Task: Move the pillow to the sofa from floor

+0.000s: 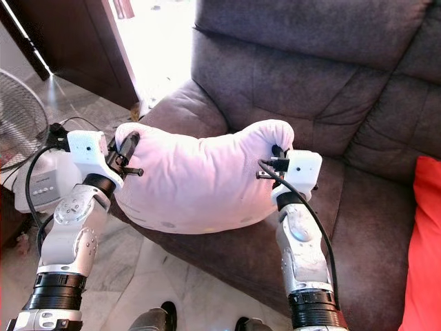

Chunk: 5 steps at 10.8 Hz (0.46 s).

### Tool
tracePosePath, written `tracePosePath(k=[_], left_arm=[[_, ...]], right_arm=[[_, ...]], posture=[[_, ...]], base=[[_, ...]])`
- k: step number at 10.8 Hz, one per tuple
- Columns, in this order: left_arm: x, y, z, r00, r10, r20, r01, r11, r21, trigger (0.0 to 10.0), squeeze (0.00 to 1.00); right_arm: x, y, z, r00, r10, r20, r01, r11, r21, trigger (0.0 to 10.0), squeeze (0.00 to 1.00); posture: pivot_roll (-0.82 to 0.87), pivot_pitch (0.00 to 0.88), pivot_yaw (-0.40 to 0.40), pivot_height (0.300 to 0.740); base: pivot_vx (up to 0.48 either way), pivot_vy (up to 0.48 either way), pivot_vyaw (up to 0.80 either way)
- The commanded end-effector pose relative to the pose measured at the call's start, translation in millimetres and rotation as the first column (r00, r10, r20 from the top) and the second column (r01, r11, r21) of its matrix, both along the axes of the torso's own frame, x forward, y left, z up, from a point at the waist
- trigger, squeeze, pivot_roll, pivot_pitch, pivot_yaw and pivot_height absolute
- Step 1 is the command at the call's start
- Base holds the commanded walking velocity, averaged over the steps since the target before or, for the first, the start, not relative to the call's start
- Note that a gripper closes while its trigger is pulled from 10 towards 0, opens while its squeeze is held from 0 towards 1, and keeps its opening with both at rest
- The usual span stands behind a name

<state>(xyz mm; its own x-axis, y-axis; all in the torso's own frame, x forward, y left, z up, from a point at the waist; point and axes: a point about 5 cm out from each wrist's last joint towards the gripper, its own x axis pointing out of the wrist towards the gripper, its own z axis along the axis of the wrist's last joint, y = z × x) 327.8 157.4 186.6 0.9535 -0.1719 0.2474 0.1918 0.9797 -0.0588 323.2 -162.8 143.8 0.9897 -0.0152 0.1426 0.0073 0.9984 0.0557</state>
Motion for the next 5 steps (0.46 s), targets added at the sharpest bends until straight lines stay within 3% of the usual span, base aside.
tracePosePath(k=[1,2,5], left_arm=[[-4.9,-0.4,15.6,0.997,-0.008,0.076,0.007,1.000,0.016,10.0,0.00],[-4.8,-0.1,16.0,0.997,-0.005,0.075,0.004,1.000,0.013,10.0,0.00],[-3.9,-1.7,17.7,0.997,-0.012,0.074,0.011,1.000,0.012,10.0,0.00]], right_arm=[[3.3,9.5,7.4,0.999,0.030,0.031,-0.031,0.999,0.013,10.0,0.00],[4.3,8.1,8.8,0.999,0.021,0.029,-0.022,1.000,0.021,10.0,0.00],[5.2,8.5,11.5,0.999,0.009,0.040,-0.009,1.000,0.000,10.0,0.00]], posture=[[0.14,0.147,0.031,0.740],[0.14,0.150,0.030,0.740],[0.14,0.159,0.032,0.740]], base=[[0.000,0.326,0.00],[0.000,0.326,-0.65],[0.000,0.329,0.00]])
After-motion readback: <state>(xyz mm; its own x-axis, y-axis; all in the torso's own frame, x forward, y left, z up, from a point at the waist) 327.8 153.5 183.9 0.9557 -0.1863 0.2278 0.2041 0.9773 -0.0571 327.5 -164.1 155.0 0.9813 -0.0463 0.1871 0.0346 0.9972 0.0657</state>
